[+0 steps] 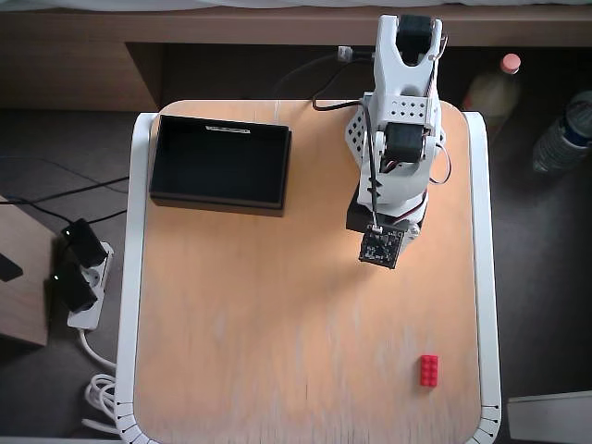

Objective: Grasp a lego block and put it in the bin.

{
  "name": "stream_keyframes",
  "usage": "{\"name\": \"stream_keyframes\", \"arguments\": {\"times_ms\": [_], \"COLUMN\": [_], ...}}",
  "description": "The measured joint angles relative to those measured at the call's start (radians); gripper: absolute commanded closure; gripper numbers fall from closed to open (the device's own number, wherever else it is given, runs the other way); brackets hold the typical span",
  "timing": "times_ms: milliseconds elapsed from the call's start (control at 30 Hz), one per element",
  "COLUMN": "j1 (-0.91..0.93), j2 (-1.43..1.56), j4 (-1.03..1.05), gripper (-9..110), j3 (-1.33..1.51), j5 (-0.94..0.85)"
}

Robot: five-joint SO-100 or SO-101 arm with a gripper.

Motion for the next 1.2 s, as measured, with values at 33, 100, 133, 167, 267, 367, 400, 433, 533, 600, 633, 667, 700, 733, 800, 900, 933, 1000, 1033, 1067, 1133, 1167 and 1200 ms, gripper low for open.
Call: {"name": "stream_keyframes", "arguments": {"times_ms": [33,100,133,167,267,367,400,433,533,600,633,667,700,733,800,900,933,1000,1033,1067,1133,1167,1200], "j1": [0.000,0.000,0.000,0.000,0.000,0.000,0.000,0.000,0.000,0.000,0.000,0.000,0.000,0.000,0.000,0.000,0.000,0.000,0.000,0.000,0.000,0.000,0.000], "j2": [0.000,0.000,0.000,0.000,0.000,0.000,0.000,0.000,0.000,0.000,0.000,0.000,0.000,0.000,0.000,0.000,0.000,0.000,0.000,0.000,0.000,0.000,0.000], "j4": [0.000,0.000,0.000,0.000,0.000,0.000,0.000,0.000,0.000,0.000,0.000,0.000,0.000,0.000,0.000,0.000,0.000,0.000,-0.002,-0.012,-0.034,-0.048,-0.060], "gripper": [101,101,101,101,101,101,101,101,101,101,101,101,101,101,101,101,101,101,101,101,101,101,101], "j3": [0.000,0.000,0.000,0.000,0.000,0.000,0.000,0.000,0.000,0.000,0.000,0.000,0.000,0.000,0.000,0.000,0.000,0.000,0.000,0.000,0.000,0.000,0.000], "j5": [0.000,0.000,0.000,0.000,0.000,0.000,0.000,0.000,0.000,0.000,0.003,0.017,0.037,0.058,0.094,0.140,0.155,0.181,0.190,0.198,0.212,0.218,0.227]}}
